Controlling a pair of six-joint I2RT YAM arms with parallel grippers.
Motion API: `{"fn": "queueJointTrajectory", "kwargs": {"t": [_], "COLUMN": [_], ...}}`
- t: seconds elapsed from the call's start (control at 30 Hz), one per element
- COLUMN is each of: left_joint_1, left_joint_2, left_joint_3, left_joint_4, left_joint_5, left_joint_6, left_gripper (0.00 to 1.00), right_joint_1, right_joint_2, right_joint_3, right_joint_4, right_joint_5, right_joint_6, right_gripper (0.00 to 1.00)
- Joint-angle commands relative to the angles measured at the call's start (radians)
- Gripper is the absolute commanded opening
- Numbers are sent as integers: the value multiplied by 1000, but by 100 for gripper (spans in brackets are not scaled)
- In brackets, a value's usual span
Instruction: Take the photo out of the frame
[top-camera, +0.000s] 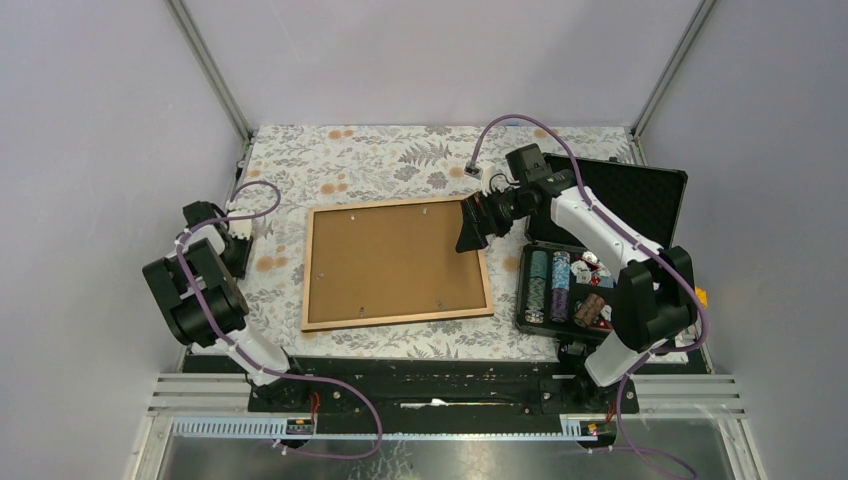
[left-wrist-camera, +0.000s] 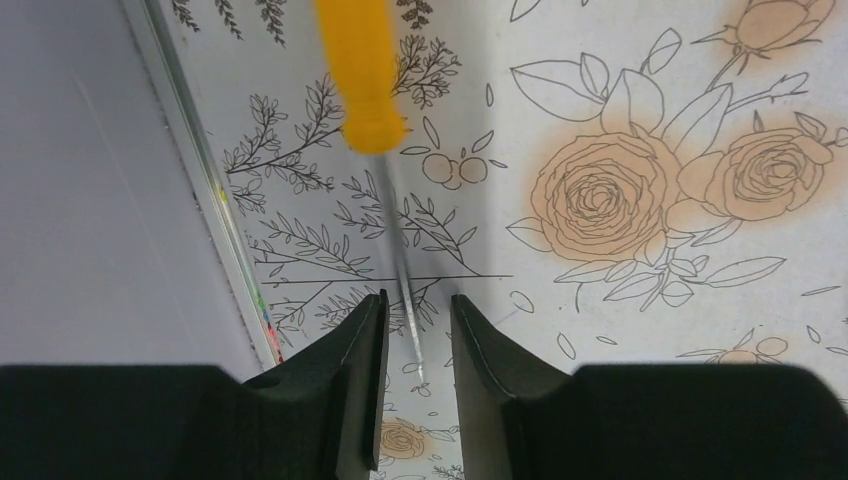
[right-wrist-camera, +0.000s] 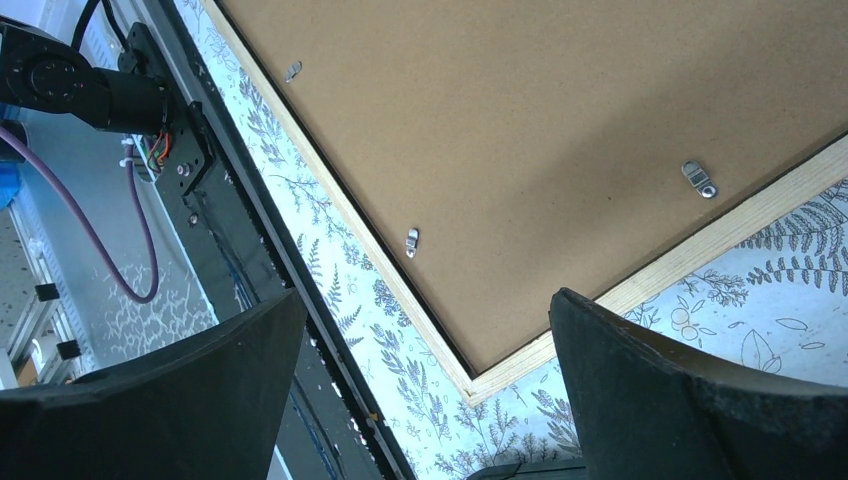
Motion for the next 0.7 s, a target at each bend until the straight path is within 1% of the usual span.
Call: {"fn": "queueJointTrajectory", "kwargs": {"t": [0.0,0.27,0.57,0.63,0.67], "left_joint_1": [5,5,5,5,5], "left_joint_2": [31,41,34,13,-2], "left_joint_3": [-10,-13,-1,-1,-1], "left_joint_4": [9,-3,-11,-15,-17], "left_joint_5": [13,35,32,45,54], "left_joint_6": [25,35,29,24,24], "left_gripper": [36,40,41,44,47], "right_joint_1": [12,14,15,16,16], "right_joint_2": [-17,-13,-15,-17,-18], "right_joint_3": [5,8,2,2,3], "right_joint_4": [-1,-2,-2,-2,-1], "right_joint_5": [-7,1,-2,3,4], "right_joint_6": [-18,-22,-22,-23,-25], "right_gripper": [100,100,100,100,100]}}
